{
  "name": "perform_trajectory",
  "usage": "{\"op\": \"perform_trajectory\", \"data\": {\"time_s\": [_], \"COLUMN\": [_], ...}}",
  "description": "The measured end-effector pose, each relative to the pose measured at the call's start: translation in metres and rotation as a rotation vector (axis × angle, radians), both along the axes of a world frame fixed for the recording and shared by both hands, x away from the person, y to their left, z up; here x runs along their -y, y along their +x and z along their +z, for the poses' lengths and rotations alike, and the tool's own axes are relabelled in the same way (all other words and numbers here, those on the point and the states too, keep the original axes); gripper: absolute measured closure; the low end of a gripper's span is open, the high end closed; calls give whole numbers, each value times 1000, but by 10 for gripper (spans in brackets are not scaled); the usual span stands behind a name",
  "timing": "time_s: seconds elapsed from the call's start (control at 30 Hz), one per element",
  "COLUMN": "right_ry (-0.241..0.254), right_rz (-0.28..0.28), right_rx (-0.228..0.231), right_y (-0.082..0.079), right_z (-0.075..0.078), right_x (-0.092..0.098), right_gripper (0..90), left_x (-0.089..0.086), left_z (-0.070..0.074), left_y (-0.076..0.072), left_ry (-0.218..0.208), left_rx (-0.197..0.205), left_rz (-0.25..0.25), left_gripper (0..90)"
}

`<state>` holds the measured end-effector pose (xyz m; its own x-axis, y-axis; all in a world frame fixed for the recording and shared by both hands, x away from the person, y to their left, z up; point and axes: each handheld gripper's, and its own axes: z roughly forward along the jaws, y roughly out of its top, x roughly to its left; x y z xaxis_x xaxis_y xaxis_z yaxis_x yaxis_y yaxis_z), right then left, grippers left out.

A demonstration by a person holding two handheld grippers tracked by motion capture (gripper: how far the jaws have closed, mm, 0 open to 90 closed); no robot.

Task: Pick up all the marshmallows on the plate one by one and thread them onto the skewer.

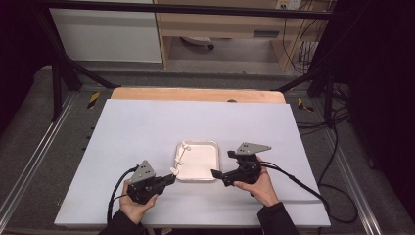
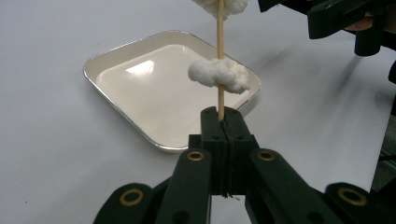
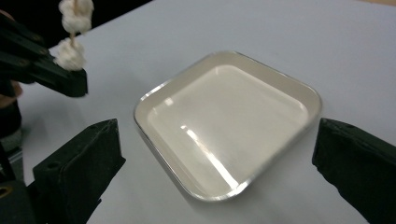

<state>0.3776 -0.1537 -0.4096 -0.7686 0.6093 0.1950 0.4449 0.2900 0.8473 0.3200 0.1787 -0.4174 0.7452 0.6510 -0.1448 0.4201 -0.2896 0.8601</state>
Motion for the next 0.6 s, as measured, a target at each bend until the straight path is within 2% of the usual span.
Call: {"op": "perform_trajectory", "data": {"time_s": [0.17, 0.27, 0.4, 0.5, 0.6], "right_ry": [-52, -74, -70, -97, -100], "right_rz": [-50, -58, -68, -87, -97], "right_rx": [-16, -11, -10, -8, -11], "right_y": [-2, -4, -8, -11, -13], "right_z": [-10, -16, -22, -27, -31], "right_x": [22, 35, 53, 64, 72], "right_gripper": [8, 7, 7, 7, 8], "left_x": [0, 1, 2, 3, 6], "left_z": [2, 4, 6, 8, 10], "left_y": [4, 7, 10, 14, 18], "left_ry": [7, 16, 26, 38, 42], "left_rx": [-22, -29, -32, -38, -50], "left_rz": [19, 23, 31, 31, 37], "left_gripper": [888, 888, 888, 888, 888]}}
